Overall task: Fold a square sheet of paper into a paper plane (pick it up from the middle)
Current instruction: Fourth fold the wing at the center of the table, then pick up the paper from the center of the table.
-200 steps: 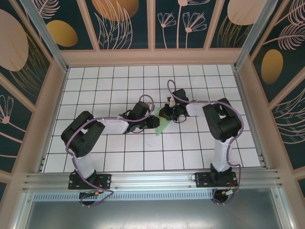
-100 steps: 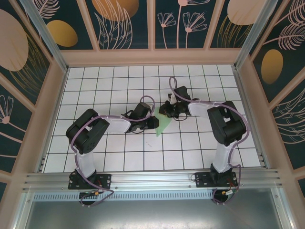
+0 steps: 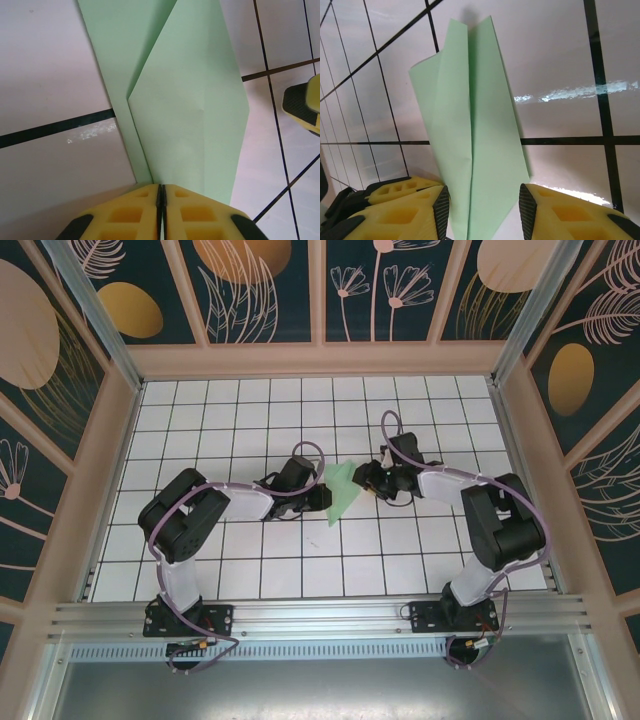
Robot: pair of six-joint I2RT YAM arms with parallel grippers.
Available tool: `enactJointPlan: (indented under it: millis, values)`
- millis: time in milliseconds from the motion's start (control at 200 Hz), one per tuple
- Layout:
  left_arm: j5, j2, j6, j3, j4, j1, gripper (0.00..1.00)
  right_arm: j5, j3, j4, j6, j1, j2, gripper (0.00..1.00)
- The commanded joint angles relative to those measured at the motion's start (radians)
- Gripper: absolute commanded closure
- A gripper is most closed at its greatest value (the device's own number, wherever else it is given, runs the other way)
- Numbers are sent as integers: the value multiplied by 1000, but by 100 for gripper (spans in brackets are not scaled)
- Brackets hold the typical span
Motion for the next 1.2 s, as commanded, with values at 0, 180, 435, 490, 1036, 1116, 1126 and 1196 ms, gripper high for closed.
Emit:
enactJointPlan:
  millis: [0, 180, 435, 490, 1036, 1116, 1126, 1196]
  values:
    - [-20, 36, 3, -31, -57, -6, 88, -10, 3, 30, -1, 0, 37, 55]
    - [-8, 28, 17, -42, -72, -5, 89, 9, 43, 21, -21, -3, 89, 55]
    - [-16, 10, 23, -52, -70, -6, 88, -12, 98, 18, -57, -11, 148, 54]
    - [-21, 10, 23, -48, -72, -6, 87, -12, 104, 20, -60, -10, 154, 54]
    - [-72, -25, 25, -51, -76, -6, 82, -72, 106, 47, -64, -13, 191, 55]
    - [-78, -17, 24, -47, -78, -6, 84, -87, 101, 64, -57, -15, 192, 55]
    - [-77, -16, 24, -46, -79, -5, 84, -90, 101, 66, -57, -15, 193, 55]
    - [-65, -6, 31, -41, -77, -6, 86, -121, 98, 89, -51, -15, 197, 55]
